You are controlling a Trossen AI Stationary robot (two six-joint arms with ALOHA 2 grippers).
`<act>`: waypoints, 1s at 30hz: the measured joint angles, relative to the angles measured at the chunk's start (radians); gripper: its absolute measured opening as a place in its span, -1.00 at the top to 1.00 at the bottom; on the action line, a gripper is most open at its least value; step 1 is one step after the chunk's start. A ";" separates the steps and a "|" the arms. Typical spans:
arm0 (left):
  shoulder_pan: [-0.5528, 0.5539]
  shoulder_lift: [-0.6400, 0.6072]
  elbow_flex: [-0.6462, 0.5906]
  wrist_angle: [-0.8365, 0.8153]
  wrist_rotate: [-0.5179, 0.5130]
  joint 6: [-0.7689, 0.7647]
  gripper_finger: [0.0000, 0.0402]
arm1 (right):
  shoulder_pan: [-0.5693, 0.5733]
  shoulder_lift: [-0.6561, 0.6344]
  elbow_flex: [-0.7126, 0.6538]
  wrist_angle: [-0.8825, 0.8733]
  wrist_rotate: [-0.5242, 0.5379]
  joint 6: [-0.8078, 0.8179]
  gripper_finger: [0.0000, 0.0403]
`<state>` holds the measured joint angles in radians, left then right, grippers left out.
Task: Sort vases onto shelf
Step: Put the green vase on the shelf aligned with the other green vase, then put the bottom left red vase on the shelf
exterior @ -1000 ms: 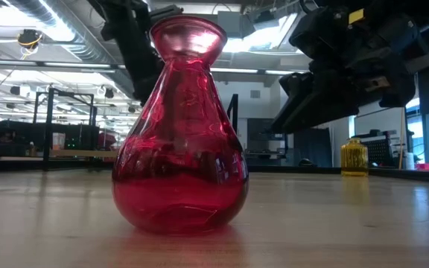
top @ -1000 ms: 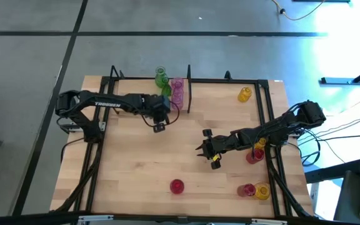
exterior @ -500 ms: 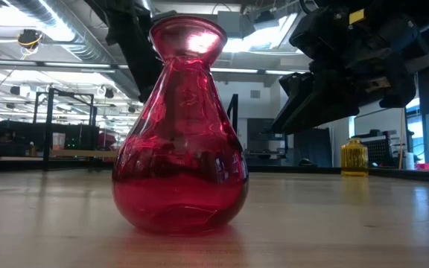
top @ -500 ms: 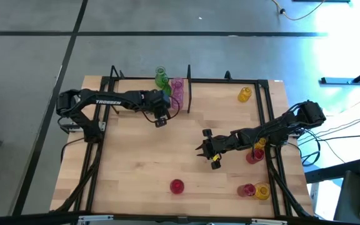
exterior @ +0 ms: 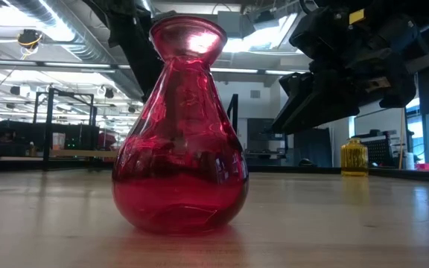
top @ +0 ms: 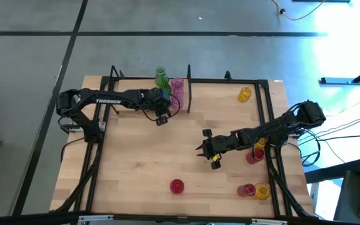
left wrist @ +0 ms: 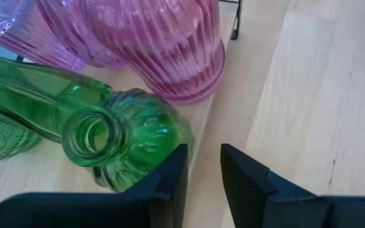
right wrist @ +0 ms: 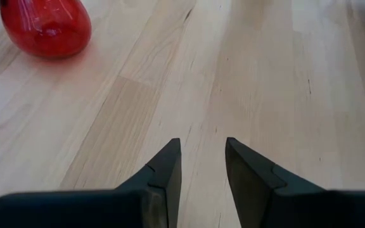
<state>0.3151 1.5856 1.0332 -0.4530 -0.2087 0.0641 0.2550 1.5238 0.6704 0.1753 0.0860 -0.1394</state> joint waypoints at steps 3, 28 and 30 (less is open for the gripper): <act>-0.026 -0.013 -0.001 -0.007 -0.001 -0.012 0.57 | 0.000 0.000 0.000 0.000 0.000 0.000 0.46; -0.709 -0.094 0.013 0.220 0.019 -0.481 0.57 | 0.000 0.000 0.000 0.025 0.045 -0.050 0.46; -0.732 -0.065 0.049 0.193 0.000 -0.504 0.57 | 0.000 0.000 0.000 0.058 0.045 -0.052 0.46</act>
<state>-0.4173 1.5203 1.0820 -0.2597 -0.2090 -0.4396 0.2550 1.5238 0.6701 0.2338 0.1307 -0.1913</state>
